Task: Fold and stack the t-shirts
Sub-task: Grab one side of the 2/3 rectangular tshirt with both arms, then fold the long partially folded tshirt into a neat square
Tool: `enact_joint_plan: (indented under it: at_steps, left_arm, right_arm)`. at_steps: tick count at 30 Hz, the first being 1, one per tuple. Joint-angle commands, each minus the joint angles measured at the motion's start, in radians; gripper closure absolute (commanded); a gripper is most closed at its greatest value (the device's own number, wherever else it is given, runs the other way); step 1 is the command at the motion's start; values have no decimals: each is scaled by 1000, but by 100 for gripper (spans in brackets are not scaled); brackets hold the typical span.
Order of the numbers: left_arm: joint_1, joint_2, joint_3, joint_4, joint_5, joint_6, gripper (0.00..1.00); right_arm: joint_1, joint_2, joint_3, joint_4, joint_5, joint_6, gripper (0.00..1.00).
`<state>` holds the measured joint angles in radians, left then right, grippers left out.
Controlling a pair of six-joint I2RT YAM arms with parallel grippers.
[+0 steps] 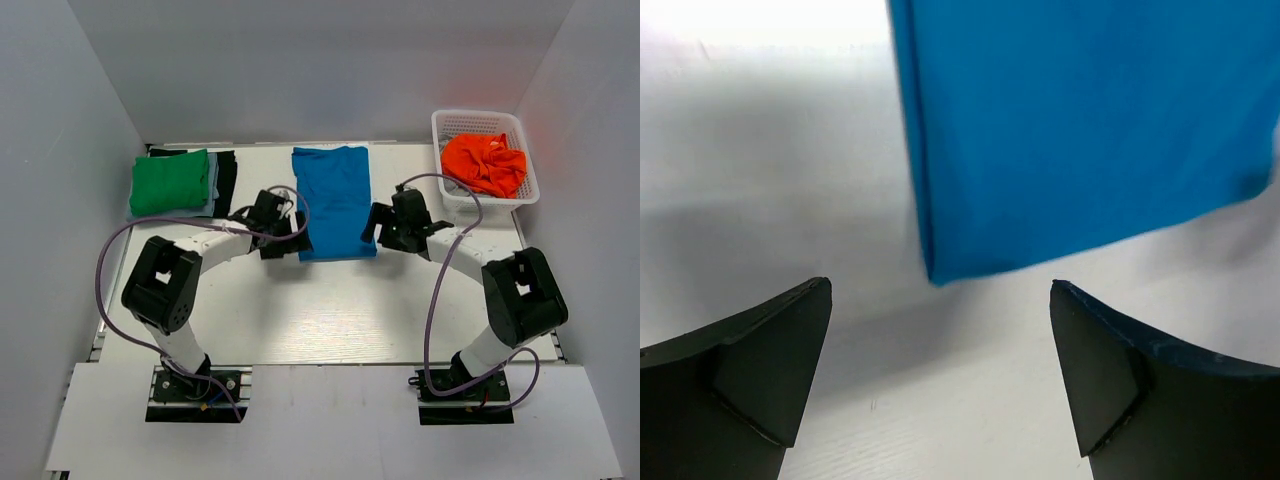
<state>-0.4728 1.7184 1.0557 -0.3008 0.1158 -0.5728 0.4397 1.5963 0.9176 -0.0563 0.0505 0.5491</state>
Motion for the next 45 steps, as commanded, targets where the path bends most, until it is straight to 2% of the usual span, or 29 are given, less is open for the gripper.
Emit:
enact_joint_plan:
  at_steps: [1, 4, 5, 7, 8, 10, 11, 13, 14, 17, 18, 20, 21, 22, 27, 30, 33, 37, 39, 40, 42, 45]
  left_arm:
    - [-6, -34, -37, 71, 88, -25, 0]
    - [-16, 3, -49, 84, 88, -25, 6]
    - [-17, 13, -49, 85, 88, -25, 16]
    - [-17, 47, -49, 85, 88, -35, 28]
    - [-17, 58, -49, 85, 88, -35, 38]
    - [-17, 84, -49, 109, 123, -35, 45]
    - [-17, 95, -59, 120, 136, -35, 54]
    - [-17, 113, -68, 120, 168, -35, 62]
    - [-17, 127, -85, 120, 168, -35, 70]
    - [-17, 147, -108, 146, 180, -35, 76]
    - [-17, 147, -108, 146, 170, -44, 85]
    - [-17, 161, -86, 132, 160, -44, 96]
    - [-17, 173, -76, 132, 160, -44, 100]
    - [-17, 173, -65, 132, 160, -44, 100]
    - [-26, 68, -117, 105, 203, -44, 100]
    - [-47, -83, -189, 52, 214, -44, 100]
    - [-70, -253, -268, 17, 286, -55, 100]
    - [-96, -449, -326, -55, 390, -67, 100]
    - [-124, -514, -335, -143, 427, -67, 100]
    - [-124, -589, -335, -168, 427, -67, 100]
    - [-144, -666, -344, -222, 461, -67, 100]
    - [-154, -807, -353, -174, 538, -99, 100]
  right_arm:
    - [-1, -18, -34, 27, -41, 32, 10]
    - [1, -9, -68, 76, -40, 43, 10]
    - [2, 0, -68, 82, -40, 45, 11]
    - [1, 20, -60, 82, -40, 40, 16]
    - [-1, 28, -59, 81, -38, 44, 21]
    - [1, 45, -59, 82, -40, 43, 27]
    - [1, 47, -60, 85, -40, 43, 32]
    - [1, 62, -63, 85, -81, 48, 37]
    - [1, 65, -65, 85, -80, 51, 42]
    - [1, 89, -72, 93, -95, 54, 56]
    - [1, 102, -74, 102, -95, 54, 68]
    - [1, 111, -72, 108, -104, 57, 80]
    - [1, 114, -71, 104, -104, 57, 95]
    - [1, 108, -71, 101, -103, 55, 100]
    - [5, 33, -112, 96, -127, 41, 100]
    - [13, -111, -149, 9, -167, 5, 100]
    - [21, -284, -210, -111, -236, -44, 100]
    - [19, -566, -218, -378, -284, -112, 100]
    - [21, -634, -211, -472, -332, -152, 100]
    - [22, -721, -210, -488, -375, -161, 100]
    - [19, -769, -201, -552, -414, -187, 100]
    - [21, -873, -194, -571, -451, -224, 100]
